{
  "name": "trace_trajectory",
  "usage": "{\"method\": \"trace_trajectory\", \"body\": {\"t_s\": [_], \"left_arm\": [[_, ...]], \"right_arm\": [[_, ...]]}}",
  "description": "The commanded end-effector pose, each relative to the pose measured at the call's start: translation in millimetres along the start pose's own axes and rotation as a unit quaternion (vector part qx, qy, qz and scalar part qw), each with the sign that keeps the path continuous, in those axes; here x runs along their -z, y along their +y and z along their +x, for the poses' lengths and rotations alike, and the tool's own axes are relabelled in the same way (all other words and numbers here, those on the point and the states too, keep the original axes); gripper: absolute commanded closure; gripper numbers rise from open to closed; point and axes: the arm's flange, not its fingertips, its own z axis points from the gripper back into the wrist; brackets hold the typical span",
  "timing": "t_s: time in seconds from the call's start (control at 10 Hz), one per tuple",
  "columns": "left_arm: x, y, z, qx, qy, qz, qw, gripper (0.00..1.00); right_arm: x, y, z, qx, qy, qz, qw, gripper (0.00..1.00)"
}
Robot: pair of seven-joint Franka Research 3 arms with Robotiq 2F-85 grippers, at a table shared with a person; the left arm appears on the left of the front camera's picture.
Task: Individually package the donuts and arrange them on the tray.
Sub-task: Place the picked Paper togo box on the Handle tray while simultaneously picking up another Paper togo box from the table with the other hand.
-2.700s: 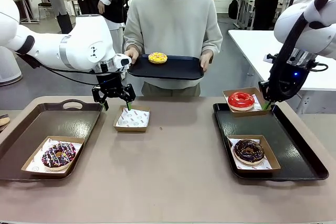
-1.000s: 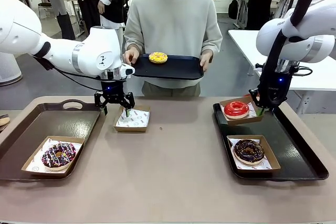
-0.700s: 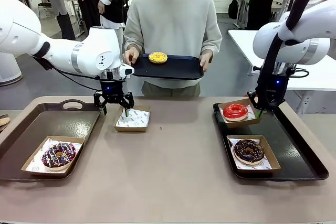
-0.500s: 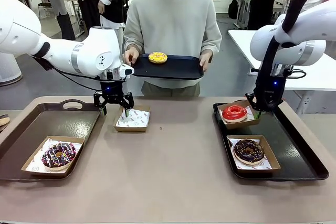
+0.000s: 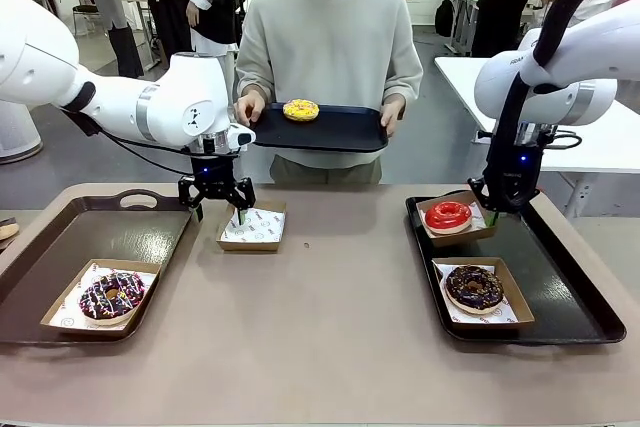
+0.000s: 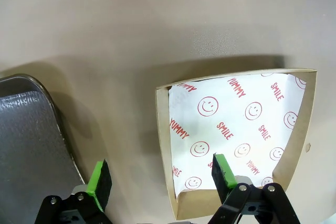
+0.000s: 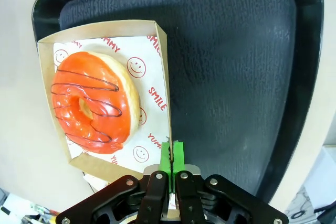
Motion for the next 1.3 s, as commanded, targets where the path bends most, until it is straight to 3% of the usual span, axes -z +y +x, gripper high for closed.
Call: {"method": "trace_trajectory", "body": {"t_s": [0.0,0.7,0.8,0.9,1.0,1.1,1.2], "left_arm": [[5.5,-1.2,-3.8,-0.004,-0.009,0.010,1.000,0.00],[9.7,-1.3,0.0,-0.025,-0.004,-0.001,1.000,0.00],[10.2,-0.8,1.4,-0.028,0.006,-0.004,1.000,0.00],[10.9,-0.3,3.3,-0.032,0.010,-0.003,0.999,0.45],[11.6,-0.4,4.2,-0.031,0.014,-0.005,0.999,0.60],[12.1,-0.1,4.6,-0.031,0.015,-0.005,0.999,1.00],[12.2,0.0,4.6,-0.032,0.017,-0.004,0.999,1.00]], "right_arm": [[9.2,0.5,10.8,0.016,-0.005,-0.016,1.000,0.98],[16.5,1.0,12.4,0.012,-0.006,-0.011,1.000,0.98],[17.2,0.5,12.0,0.007,-0.003,-0.006,1.000,0.84],[17.9,-0.1,11.6,0.003,0.000,-0.005,1.000,0.38],[17.7,-0.5,11.8,0.003,-0.001,-0.003,1.000,0.24],[17.8,-1.0,12.3,0.005,-0.001,-0.002,1.000,0.00],[17.7,-1.5,12.2,0.007,-0.001,-0.001,1.000,0.00]]}}
